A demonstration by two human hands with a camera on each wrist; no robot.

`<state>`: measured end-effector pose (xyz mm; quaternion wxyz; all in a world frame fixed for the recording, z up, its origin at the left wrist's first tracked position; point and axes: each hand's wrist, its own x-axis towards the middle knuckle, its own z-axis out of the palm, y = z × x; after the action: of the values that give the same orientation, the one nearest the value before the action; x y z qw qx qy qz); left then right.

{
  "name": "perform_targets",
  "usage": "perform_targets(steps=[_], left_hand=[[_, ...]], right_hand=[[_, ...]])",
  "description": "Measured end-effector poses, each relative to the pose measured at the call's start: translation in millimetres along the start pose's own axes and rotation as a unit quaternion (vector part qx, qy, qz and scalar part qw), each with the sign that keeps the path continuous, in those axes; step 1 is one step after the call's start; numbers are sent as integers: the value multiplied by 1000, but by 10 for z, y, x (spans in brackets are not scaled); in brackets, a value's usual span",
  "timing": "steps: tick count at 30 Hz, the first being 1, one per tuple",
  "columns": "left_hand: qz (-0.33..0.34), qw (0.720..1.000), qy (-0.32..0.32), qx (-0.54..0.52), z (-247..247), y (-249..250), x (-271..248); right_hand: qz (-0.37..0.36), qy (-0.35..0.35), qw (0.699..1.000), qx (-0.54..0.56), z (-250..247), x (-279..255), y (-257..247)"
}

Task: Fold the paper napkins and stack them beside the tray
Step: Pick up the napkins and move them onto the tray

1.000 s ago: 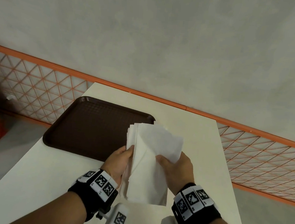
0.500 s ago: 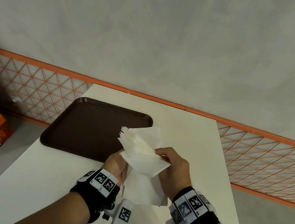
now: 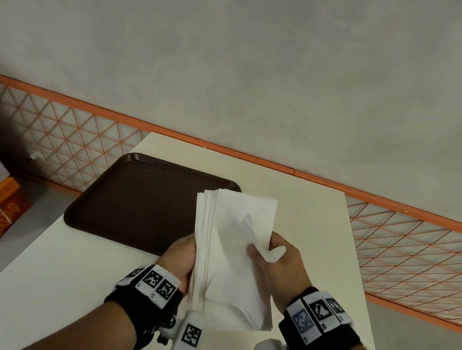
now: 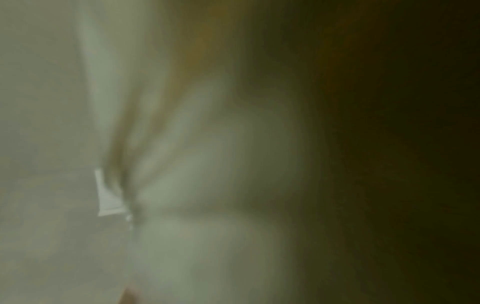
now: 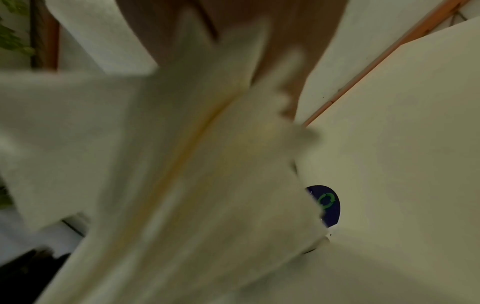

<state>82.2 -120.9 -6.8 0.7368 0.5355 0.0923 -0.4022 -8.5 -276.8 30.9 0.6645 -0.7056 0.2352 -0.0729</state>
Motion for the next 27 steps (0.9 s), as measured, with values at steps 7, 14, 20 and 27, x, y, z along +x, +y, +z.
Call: perform_targets(steps=[7, 14, 20, 27], left_hand=[[66, 993, 24, 93, -219, 117, 117], [80, 987, 18, 137, -516, 366, 337], [76, 977, 39, 194, -1047, 837, 549], [77, 935, 95, 334, -1799, 1476, 1094]], right_hand=[[132, -21, 990, 36, 13, 235, 130], [228, -51, 969, 76, 287, 612, 70], [247, -85, 964, 52, 712, 974, 89], [254, -4, 967, -1, 1044, 1613, 275]])
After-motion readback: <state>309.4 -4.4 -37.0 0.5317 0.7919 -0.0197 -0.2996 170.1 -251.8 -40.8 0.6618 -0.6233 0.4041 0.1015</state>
